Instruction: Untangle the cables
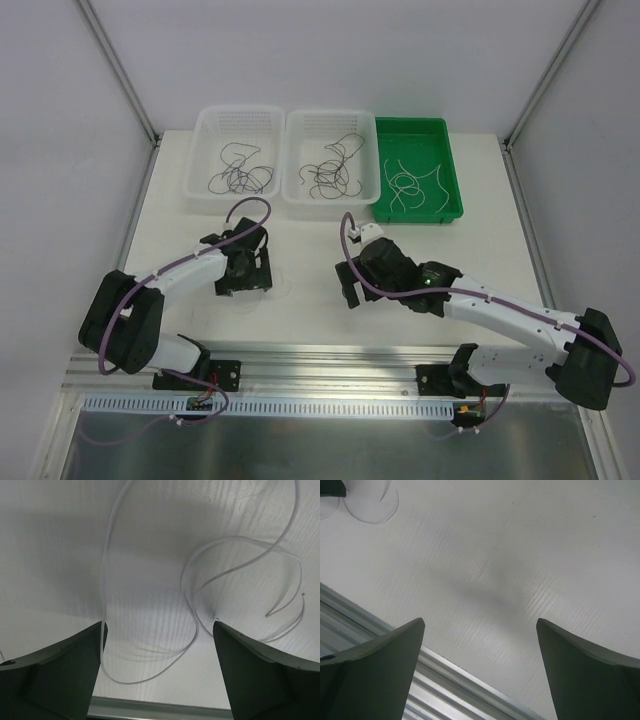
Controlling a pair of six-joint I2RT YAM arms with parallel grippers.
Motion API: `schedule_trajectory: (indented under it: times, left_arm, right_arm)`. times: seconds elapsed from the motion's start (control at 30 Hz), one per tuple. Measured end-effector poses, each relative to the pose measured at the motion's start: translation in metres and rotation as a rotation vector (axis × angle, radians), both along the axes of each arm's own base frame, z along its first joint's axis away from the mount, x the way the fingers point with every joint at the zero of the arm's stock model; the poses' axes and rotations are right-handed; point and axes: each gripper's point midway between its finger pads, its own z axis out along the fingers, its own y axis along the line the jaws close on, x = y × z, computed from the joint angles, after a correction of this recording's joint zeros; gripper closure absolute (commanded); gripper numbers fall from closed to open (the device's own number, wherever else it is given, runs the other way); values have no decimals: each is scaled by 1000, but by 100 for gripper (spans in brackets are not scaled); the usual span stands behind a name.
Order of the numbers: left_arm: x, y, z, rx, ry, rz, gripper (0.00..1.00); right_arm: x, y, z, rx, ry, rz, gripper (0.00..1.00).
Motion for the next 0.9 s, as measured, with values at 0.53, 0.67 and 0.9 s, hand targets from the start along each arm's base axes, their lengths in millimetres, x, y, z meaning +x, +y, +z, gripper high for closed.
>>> schedule_trajectory:
  times: [0.53, 0.67, 0.9]
  left_arm:
    - [18, -41, -9, 35, -62, -29, 100]
    - [18, -51, -8, 59, -97, -81, 100]
    - [-4, -96, 3, -2, -133, -297, 100]
  right_arm:
    - [-7, -15, -2, 39, -23, -29, 0]
    - [-9, -13, -2, 77, -25, -28, 1]
    - [-17, 1, 11, 198, -37, 38, 1]
